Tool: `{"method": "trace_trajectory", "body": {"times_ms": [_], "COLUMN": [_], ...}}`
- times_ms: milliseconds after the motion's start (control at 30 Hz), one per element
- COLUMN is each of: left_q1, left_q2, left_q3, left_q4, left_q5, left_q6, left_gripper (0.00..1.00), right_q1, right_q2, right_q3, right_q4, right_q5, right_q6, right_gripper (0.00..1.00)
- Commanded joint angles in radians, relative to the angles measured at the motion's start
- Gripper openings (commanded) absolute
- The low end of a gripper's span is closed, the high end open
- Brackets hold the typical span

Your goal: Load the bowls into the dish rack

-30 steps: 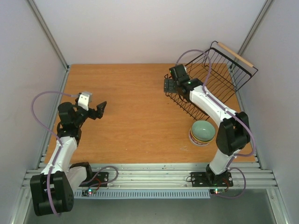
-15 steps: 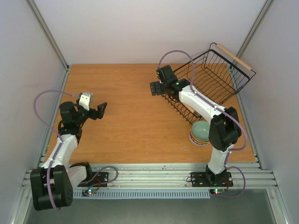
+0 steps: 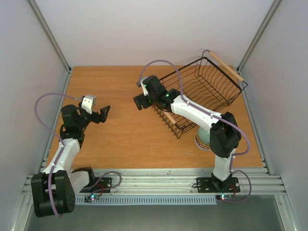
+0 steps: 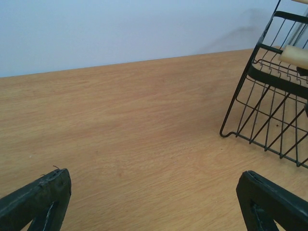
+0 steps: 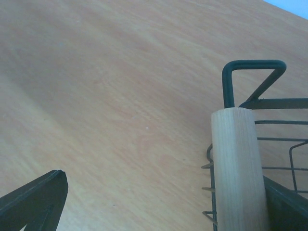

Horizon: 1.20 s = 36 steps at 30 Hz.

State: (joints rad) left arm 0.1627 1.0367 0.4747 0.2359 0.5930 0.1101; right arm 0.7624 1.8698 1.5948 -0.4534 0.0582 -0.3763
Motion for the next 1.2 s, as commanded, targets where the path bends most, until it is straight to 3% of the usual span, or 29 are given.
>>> {"method": "trace_trajectory", "body": {"times_ms": [0, 167, 400, 533, 833, 967, 1167], "left_q1": [0.006, 0.006, 0.005, 0.006, 0.006, 0.006, 0.006], "left_q2": [0.0, 0.002, 0.003, 0.004, 0.016, 0.016, 0.026], "left_q3": [0.005, 0.004, 0.002, 0.002, 0.005, 0.005, 0.006], "left_q4": [0.051, 0.053, 0.05, 0.053, 0.052, 0.049, 0.052], "left_q5": [-0.002, 0.006, 0.009, 0.02, 0.035, 0.037, 0.04], "left_q6": [0.003, 0.0, -0.002, -0.006, -0.013, -0.013, -0.013], "left_gripper": [0.94, 0.94, 0.95, 0.95, 0.95, 0.95, 0.95], "right_q1": [0.045, 0.017, -0.057, -0.158, -0.422, -0.525, -0.67], "right_q2": [0.019, -0.046, -0.273, -0.354, -0.389, -0.402, -0.399], "right_q3": [-0.006, 0.011, -0.119, -0.126, -0.201, -0.29, -0.425], "right_q4": [0.013, 0.039, 0.1, -0.143, -0.575, -0.584, -0.391], "right_q5": [0.077, 0.392, 0.564, 0.71, 0.772, 0.724, 0.472], "right_q6": [-0.03, -0.018, 0.093, 0.323, 0.725, 0.783, 0.695], "right_gripper": [0.99, 0.99, 0.99, 0.99, 0.99, 0.99, 0.99]}}
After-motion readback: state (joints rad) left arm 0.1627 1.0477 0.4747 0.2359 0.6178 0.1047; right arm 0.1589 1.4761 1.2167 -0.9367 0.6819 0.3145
